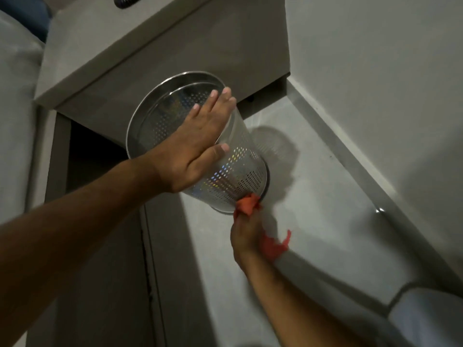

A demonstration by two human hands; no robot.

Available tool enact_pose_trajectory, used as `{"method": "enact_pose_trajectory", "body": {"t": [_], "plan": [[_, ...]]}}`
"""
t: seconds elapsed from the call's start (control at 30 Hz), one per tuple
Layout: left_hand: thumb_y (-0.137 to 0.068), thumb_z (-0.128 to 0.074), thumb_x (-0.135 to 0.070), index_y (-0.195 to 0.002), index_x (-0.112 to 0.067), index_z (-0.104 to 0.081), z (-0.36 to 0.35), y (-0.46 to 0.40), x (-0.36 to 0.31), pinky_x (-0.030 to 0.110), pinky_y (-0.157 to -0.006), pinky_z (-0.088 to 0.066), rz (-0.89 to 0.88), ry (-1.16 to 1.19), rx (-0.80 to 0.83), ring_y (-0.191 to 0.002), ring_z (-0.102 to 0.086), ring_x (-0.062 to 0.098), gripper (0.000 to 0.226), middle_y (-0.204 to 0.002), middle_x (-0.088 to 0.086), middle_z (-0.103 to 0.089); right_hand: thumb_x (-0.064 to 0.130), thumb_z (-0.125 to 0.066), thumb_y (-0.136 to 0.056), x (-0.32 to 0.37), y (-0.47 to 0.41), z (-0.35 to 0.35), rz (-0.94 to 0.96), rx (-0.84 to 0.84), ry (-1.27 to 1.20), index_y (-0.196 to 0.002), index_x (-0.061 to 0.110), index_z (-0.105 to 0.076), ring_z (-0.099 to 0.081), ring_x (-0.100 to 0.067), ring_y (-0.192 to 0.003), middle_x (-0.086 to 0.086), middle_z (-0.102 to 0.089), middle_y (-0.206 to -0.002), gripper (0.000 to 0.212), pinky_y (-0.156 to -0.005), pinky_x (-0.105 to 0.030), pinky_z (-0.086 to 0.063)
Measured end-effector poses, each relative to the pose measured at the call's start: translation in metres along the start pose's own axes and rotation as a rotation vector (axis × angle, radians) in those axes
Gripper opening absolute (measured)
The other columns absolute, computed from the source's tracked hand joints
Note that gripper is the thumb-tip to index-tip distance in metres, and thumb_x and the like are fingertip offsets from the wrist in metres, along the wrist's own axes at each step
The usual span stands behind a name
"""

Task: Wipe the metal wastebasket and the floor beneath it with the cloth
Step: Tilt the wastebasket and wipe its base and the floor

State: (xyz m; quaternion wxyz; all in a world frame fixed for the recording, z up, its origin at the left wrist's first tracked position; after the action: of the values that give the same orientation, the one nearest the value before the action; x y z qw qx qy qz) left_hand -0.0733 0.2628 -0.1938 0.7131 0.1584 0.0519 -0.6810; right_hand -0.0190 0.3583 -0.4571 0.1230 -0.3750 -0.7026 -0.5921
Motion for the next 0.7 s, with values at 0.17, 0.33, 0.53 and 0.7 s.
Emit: {"method": "enact_pose_trajectory", "body": {"t": [0.17, 0.33, 0.53, 0.7], "plan": [[-0.096, -0.033, -0.029, -0.153, -0.015, -0.002, 0.000, -0.007, 0.009, 0.042, -0.122, 0.005, 0.000, 0.065, -0.015, -0.148, 0.015, 0.014, 0.067, -0.163, 0.003, 0.009, 0.022, -0.043, -0.078, 0.051, -0.037, -0.062, 0.095, 0.020, -0.013, -0.086, 0.022, -0.066, -0.059, -0.017, -0.090, 0.002, -0.068, -0.092, 0.024, -0.090, -0.029, -0.057], [-0.092, -0.035, -0.030, -0.152, -0.024, -0.002, -0.007, -0.022, 0.015, 0.049, -0.119, 0.012, 0.213, 0.347, -0.110, -0.146, 0.021, 0.011, 0.069, -0.162, -0.008, 0.013, 0.024, -0.056, -0.086, 0.073, -0.090, -0.088, 0.145, 0.314, 0.145, -0.111, 0.025, -0.078, -0.067, -0.022, -0.124, 0.005, -0.076, -0.125, 0.033, -0.119, -0.049, -0.044], [-0.092, -0.032, -0.027, -0.152, -0.016, 0.001, -0.010, -0.043, 0.007, 0.048, -0.115, 0.015, 0.653, 0.300, -0.350, -0.147, 0.020, 0.015, 0.069, -0.162, 0.000, 0.014, 0.051, -0.044, -0.098, 0.050, -0.073, -0.059, 0.276, 0.485, 0.342, -0.128, 0.066, -0.057, -0.047, 0.006, -0.143, 0.037, -0.057, -0.142, 0.036, -0.127, -0.040, -0.032], [-0.092, -0.026, -0.027, -0.151, -0.008, 0.002, -0.007, -0.041, 0.001, 0.049, -0.117, 0.013, 0.645, 0.103, -0.327, -0.148, 0.018, 0.022, 0.068, -0.163, 0.009, 0.009, 0.031, -0.043, -0.103, 0.075, -0.026, -0.065, 0.359, 0.487, 0.195, -0.138, 0.055, -0.054, -0.050, -0.003, -0.143, 0.031, -0.058, -0.144, 0.044, -0.124, -0.046, -0.038]]}}
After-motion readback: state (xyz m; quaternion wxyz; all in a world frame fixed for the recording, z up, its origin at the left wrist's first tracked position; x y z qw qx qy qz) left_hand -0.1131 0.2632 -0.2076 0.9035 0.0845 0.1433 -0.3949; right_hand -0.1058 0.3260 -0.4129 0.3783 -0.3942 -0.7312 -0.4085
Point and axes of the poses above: each hand's wrist, its own y-axis away from the middle knuckle, its own z-axis out of the back of the hand, x = y × z, the point moved 5 cm from there along -y, towards the middle knuckle
